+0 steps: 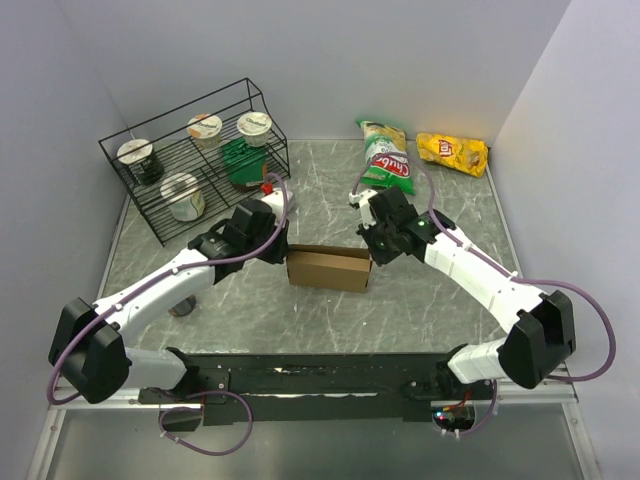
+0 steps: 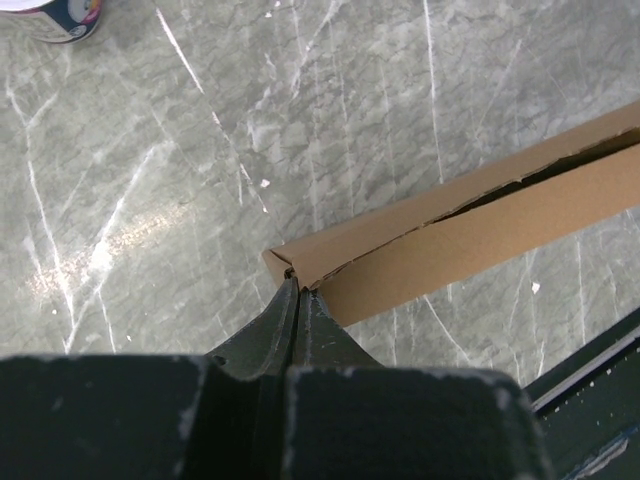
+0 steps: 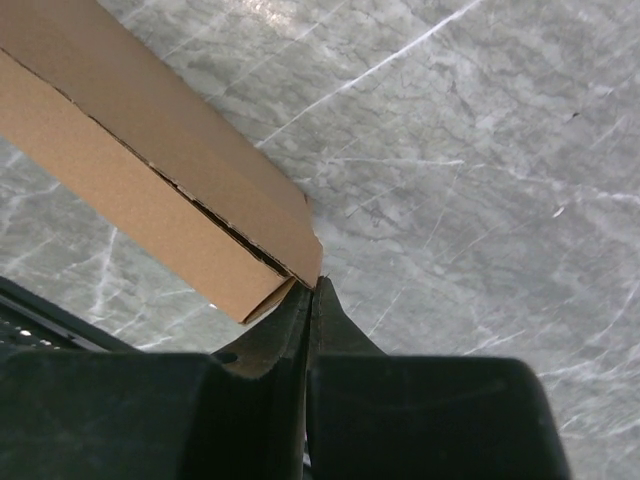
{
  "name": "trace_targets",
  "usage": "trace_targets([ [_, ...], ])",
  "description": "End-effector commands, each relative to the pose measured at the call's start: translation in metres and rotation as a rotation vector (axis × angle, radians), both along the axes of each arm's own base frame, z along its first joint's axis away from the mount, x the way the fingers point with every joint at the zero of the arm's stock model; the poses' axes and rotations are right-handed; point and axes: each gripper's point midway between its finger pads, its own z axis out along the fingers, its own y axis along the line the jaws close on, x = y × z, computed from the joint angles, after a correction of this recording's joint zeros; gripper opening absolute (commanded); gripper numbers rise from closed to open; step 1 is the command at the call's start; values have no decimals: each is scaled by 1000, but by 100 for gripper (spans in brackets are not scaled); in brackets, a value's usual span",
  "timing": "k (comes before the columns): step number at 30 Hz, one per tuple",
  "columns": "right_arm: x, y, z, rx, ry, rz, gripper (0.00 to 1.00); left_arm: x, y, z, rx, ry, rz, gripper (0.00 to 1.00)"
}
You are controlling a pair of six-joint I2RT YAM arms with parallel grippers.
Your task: Fold the paper box
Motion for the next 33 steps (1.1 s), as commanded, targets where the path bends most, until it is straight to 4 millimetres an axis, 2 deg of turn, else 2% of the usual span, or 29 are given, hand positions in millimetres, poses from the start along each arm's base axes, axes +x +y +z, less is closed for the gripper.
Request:
trace_targets([
  [1, 1, 27, 21, 92, 17, -13, 0, -13, -5, -5, 9, 32, 14, 1],
  [11, -9, 41, 21, 109, 103, -125, 0, -16, -4, -12, 20, 22, 148, 1],
  [15, -10, 48, 20, 137, 94, -154, 0, -23, -12, -16, -8, 34, 162, 1],
  [17, -10, 47, 18, 139, 84, -165, 10, -27, -15, -18, -13, 41, 160, 1],
  [20, -10, 37, 22, 115, 47, -170, 15, -29, -10, -21, 24, 35, 158, 1],
  [25, -9, 26, 33, 93, -12, -159, 6, -32, -13, -12, 17, 29, 111, 1],
  [29, -11, 25, 25, 85, 3, -164, 2, -33, -22, -2, -7, 38, 68, 1],
  [33, -15, 25, 22, 92, 13, -162, 2, -31, -21, 9, -47, 52, 57, 1],
])
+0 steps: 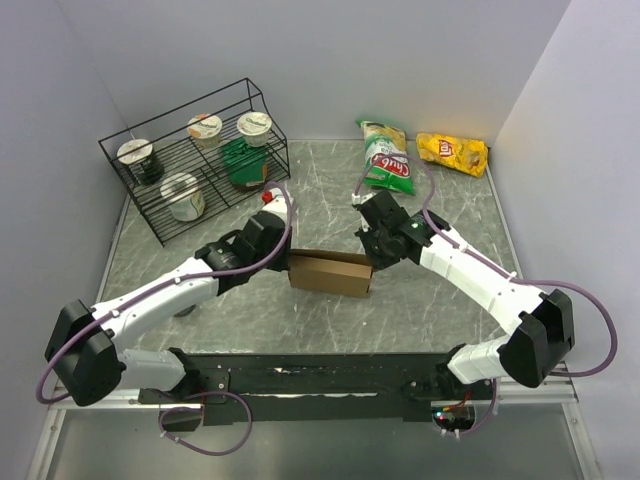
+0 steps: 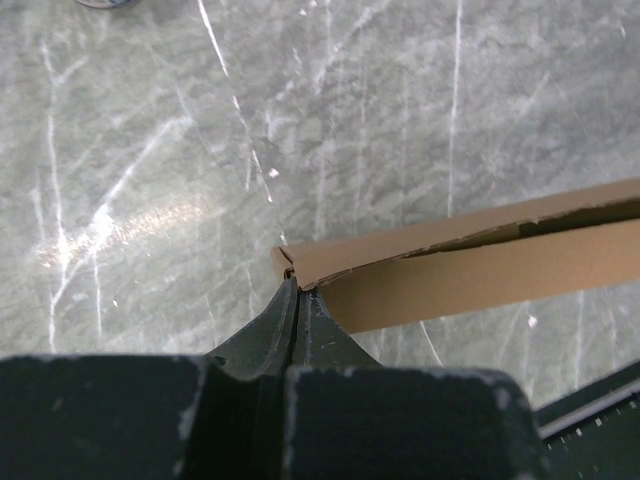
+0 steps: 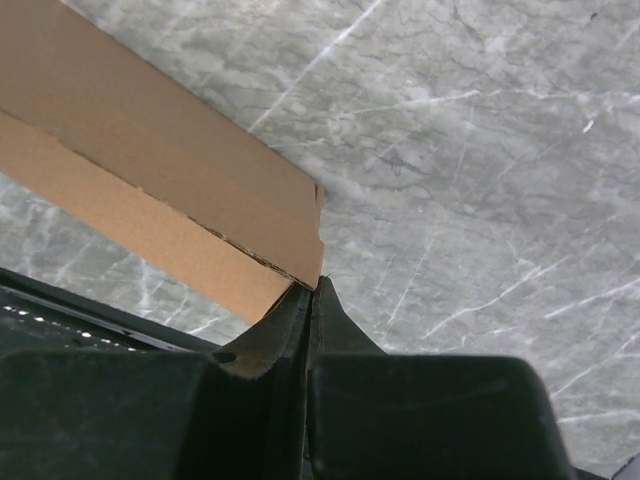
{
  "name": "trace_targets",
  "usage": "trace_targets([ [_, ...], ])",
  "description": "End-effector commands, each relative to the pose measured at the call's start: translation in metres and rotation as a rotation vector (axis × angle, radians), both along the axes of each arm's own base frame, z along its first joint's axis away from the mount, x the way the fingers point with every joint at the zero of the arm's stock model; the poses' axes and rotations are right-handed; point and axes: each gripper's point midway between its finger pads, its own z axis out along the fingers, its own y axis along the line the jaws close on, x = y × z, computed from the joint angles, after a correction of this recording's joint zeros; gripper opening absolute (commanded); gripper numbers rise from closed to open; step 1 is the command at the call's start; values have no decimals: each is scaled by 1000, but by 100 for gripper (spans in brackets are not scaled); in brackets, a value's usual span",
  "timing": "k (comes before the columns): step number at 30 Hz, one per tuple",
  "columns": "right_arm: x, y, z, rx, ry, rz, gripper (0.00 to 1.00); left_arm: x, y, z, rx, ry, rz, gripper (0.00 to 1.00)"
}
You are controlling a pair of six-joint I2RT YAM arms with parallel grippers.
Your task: Fold the paper box
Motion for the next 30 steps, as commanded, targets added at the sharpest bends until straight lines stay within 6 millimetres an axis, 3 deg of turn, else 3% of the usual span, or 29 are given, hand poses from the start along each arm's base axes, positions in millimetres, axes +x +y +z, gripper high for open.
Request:
trace_targets([
  [1, 7, 21, 15, 106, -74, 21, 2, -19, -17, 10, -77, 78, -113, 1],
  [6, 5, 19, 8, 97, -69, 22, 1, -25, -20, 6, -122, 97, -126, 1],
  [11, 5, 20, 3, 104, -63, 16, 1, -30, -15, -10, -129, 109, -115, 1],
  [30, 3, 16, 2, 94, -68, 10, 0, -18, 22, -27, -16, 55, 4, 1],
])
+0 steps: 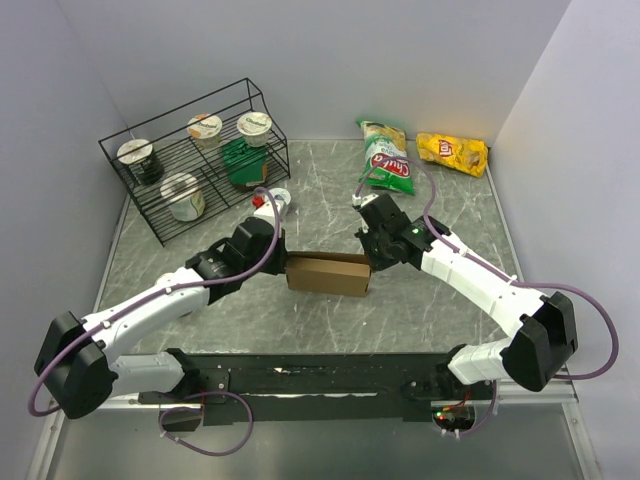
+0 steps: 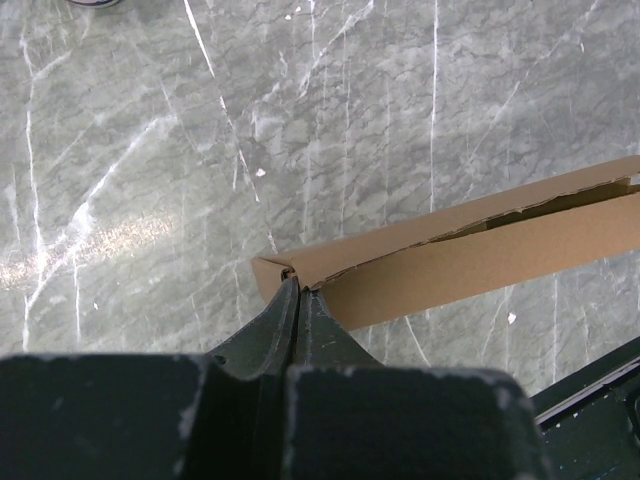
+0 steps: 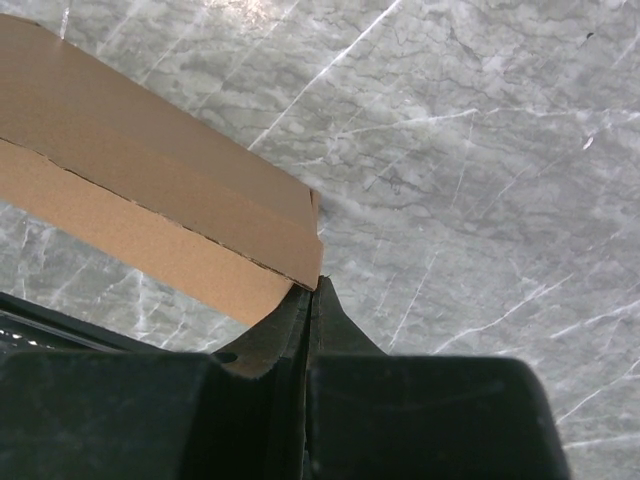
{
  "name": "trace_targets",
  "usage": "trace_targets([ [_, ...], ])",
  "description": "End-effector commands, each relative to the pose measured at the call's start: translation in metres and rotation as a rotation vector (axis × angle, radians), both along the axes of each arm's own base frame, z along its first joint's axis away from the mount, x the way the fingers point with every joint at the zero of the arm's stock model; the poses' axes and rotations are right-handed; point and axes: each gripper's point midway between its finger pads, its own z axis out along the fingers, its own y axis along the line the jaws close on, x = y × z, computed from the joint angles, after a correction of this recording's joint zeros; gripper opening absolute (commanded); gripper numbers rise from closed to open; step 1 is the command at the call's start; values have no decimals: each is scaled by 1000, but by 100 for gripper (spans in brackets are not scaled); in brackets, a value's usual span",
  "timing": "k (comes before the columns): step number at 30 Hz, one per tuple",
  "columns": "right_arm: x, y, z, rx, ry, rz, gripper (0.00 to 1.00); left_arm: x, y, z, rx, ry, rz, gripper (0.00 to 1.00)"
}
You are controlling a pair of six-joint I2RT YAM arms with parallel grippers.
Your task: Fold the paper box
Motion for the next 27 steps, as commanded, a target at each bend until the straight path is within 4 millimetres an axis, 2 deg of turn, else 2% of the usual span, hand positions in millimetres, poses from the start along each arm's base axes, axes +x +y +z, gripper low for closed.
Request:
trace_targets([
  [1, -1, 14, 10, 76, -29, 16, 0, -13, 16, -26, 63, 71, 9, 1],
  [12, -3, 13, 10, 75, -29, 14, 0, -16, 31, -38, 20, 67, 88, 1],
  [22, -2, 14, 12, 88, -39, 15, 0, -29, 25, -54, -76, 103, 85, 1],
  [27, -4, 16, 14, 102, -36, 20, 0, -30, 34, -60, -47, 102, 109, 1],
])
